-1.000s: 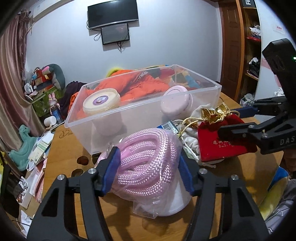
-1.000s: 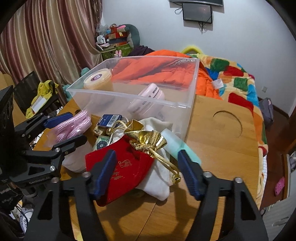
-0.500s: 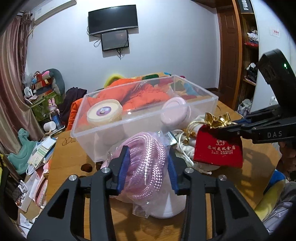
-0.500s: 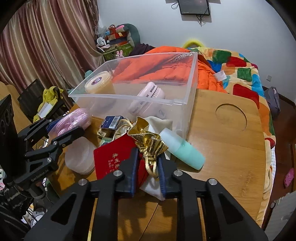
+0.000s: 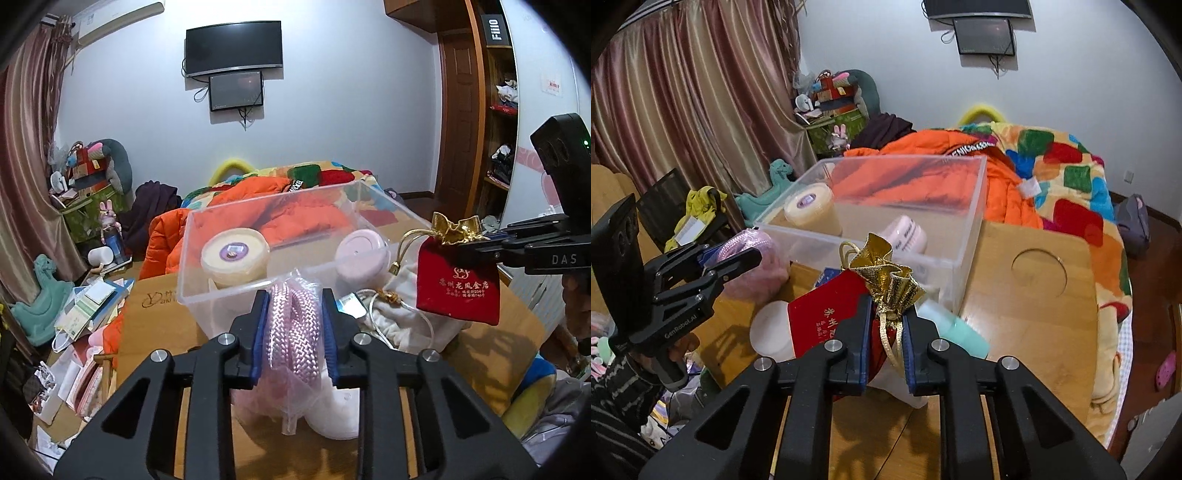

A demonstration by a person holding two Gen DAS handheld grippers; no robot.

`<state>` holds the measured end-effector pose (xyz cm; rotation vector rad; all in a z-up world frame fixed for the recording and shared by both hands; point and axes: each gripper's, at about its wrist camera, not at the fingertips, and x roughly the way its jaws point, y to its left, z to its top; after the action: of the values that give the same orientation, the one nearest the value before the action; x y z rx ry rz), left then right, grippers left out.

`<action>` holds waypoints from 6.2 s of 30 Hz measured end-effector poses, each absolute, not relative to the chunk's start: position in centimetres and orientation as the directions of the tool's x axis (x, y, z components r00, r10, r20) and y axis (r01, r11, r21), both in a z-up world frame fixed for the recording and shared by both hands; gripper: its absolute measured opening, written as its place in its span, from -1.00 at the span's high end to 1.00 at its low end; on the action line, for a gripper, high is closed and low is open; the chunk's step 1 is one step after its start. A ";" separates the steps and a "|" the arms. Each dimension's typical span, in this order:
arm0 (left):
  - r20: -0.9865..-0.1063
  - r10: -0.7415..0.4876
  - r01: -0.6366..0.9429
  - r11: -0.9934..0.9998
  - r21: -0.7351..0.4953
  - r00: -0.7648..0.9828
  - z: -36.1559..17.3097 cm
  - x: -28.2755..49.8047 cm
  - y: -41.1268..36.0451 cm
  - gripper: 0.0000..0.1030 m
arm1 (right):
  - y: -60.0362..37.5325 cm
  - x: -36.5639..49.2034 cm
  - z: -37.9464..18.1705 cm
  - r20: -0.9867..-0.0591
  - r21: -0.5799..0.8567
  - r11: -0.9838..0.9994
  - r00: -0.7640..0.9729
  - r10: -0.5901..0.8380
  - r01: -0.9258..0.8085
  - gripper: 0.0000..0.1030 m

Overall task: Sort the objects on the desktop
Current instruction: 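Carry the bagged pink rope and red pouch over the clear box, then lower the rope and pouch into the box and open both tools, then withdraw both tools from the box toward the remaining items, then grasp the white round disc with the left tool while the right tool grasps the mint-green bottle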

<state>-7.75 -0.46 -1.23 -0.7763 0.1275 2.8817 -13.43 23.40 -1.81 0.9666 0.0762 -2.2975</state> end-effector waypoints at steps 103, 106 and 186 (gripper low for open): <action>-0.654 0.236 -0.302 -0.953 -0.011 -0.719 1.3 -22.5 4.1 -0.35 | 18.6 -24.9 -1.0 -0.741 -0.121 -0.802 -0.591 -0.319 0.585 0.42; -0.646 0.233 -0.293 -0.956 -0.015 -0.727 1.7 -21.9 3.9 -0.37 | 19.0 -24.5 -0.7 -0.736 -0.118 -0.809 -0.597 -0.319 0.577 0.36; -0.712 0.117 -0.173 -0.985 0.006 -0.692 -7.9 -7.3 3.2 -0.83 | 25.4 -16.3 -6.8 -0.754 -0.095 -0.865 -0.603 -0.260 0.492 -0.23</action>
<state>-7.30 3.22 -7.95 -1.1498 0.1077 2.7512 -16.31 25.44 -6.82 1.0868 0.4117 -2.4507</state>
